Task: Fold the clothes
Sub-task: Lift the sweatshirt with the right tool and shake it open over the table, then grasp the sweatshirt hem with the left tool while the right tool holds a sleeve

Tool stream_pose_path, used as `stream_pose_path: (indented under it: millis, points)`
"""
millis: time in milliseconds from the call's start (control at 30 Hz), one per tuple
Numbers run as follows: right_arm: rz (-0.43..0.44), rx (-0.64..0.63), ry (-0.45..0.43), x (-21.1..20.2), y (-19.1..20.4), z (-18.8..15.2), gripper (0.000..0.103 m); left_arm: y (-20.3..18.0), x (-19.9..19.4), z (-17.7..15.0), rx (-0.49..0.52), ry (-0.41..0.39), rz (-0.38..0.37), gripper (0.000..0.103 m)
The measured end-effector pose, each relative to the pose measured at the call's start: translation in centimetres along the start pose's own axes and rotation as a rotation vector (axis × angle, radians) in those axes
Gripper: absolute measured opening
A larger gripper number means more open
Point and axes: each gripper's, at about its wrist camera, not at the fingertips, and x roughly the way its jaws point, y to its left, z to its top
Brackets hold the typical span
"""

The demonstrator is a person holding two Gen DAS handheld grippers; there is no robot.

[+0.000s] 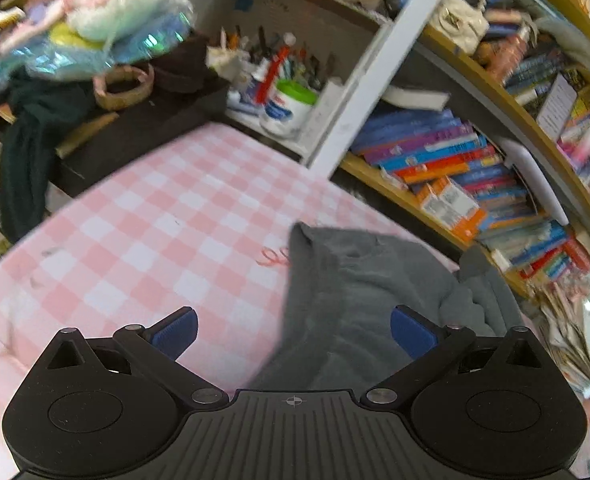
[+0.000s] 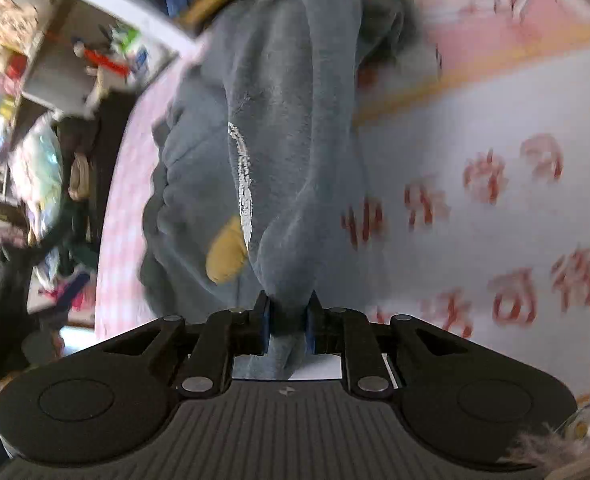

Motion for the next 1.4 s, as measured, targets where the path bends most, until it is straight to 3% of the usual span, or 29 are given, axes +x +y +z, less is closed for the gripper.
stream_pose_path:
  millis: [233, 433, 467, 500, 633, 767, 833, 900, 1100, 1267, 1367, 1400]
  points:
    - [-0.072, -0.122, -0.015, -0.9, 1.8, -0.1, 0.025, -1.1, 2.1, -0.8, 0.090, 0.091, 0.020, 0.097]
    - [-0.111, -0.206, -0.107, -2.1, 2.3, -1.6, 0.035, -1.0, 3.7, -1.1, 0.117, 0.139, 0.056, 0.073]
    - [-0.116, -0.221, -0.124, -2.3, 2.6, -1.6, 0.037, -1.0, 4.0, -1.0, 0.124, 0.143, 0.062, 0.065]
    - [-0.124, -0.235, -0.142, -2.5, 2.8, -1.6, 0.039, -0.9, 4.2, -0.9, 0.136, 0.139, 0.068, 0.059]
    - [-0.173, -0.278, -0.224, -3.6, 3.3, -1.5, 0.043, -1.5, 5.0, -0.2, 0.223, 0.110, 0.087, 0.051]
    - [-0.223, -0.281, -0.292, -4.2, 3.2, -0.8, 0.044, -2.6, 5.3, 0.4, 0.321, 0.065, 0.026, 0.051]
    - [-0.238, -0.266, -0.301, -4.3, 2.9, -0.6, 0.044, -3.0, 6.0, 0.5, 0.348, 0.075, 0.001, 0.041]
    - [-0.247, -0.253, -0.300, -4.3, 2.7, -0.5, 0.044, -2.9, 6.8, 0.6, 0.339, 0.098, -0.009, 0.033]
    - [-0.260, -0.244, -0.297, -4.6, 2.1, -0.7, 0.045, -3.0, 8.1, 1.0, 0.298, 0.111, -0.052, 0.029]
    - [-0.248, -0.235, -0.284, -4.6, 1.9, -0.9, 0.045, -2.9, 9.6, 1.3, 0.258, 0.153, -0.046, 0.028]
    - [-0.244, -0.255, -0.281, -4.6, 2.2, -1.0, 0.044, -2.6, 8.8, 1.8, 0.217, 0.128, -0.076, 0.022]
    - [-0.243, -0.260, -0.281, -4.6, 2.3, -1.0, 0.044, -2.5, 8.4, 2.1, 0.203, 0.116, -0.088, 0.014]
